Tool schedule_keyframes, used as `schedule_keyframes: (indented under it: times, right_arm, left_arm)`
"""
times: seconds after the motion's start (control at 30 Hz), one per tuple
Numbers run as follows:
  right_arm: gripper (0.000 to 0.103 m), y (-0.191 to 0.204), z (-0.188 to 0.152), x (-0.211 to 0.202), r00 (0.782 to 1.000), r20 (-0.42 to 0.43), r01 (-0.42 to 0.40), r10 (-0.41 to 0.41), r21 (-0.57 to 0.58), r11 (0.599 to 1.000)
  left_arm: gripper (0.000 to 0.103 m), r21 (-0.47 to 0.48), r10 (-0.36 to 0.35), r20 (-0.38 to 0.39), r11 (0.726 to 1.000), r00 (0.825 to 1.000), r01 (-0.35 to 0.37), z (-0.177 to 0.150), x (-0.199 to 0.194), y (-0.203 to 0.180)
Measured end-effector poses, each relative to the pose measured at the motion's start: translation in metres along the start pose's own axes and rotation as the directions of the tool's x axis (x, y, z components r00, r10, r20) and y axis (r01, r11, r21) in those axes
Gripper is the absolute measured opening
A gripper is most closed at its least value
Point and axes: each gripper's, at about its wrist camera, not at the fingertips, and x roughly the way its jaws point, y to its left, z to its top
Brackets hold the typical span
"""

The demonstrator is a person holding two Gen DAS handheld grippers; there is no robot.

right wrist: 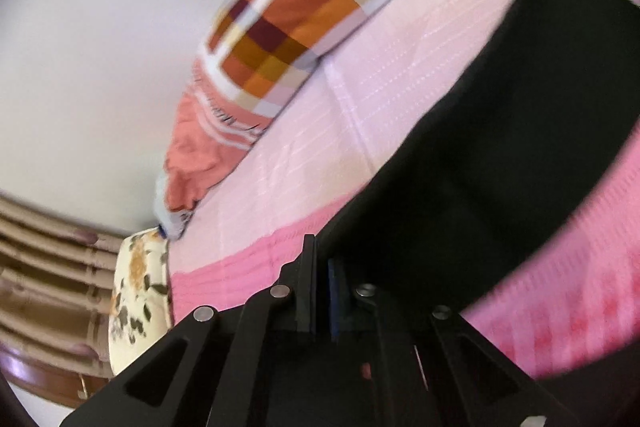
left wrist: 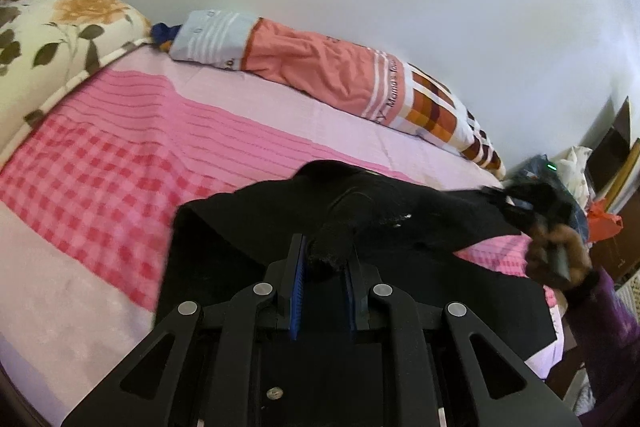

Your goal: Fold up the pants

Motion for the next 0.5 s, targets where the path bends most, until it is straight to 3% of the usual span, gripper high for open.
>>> schedule_keyframes:
  times: [0.23,0.5]
  right_arm:
    - [0.006,-0.021,-0.098,-0.052,0.997,-0.072,-0.009,0.012,0.043,0.999]
    - [0.006,-0.067,-0.183,-0.042,0.978,-0.206,0.052,-0.018,0.159,0.986]
  left_arm:
    - [0.017,-0.004,0.058,-0.051,0.998,0.997,-0.058,-0.019,-0.019,0.016]
    - [0.018,-0.028,0.120,-0.150,0.992,0.981,-0.126,-0.066,-0.024,0.036]
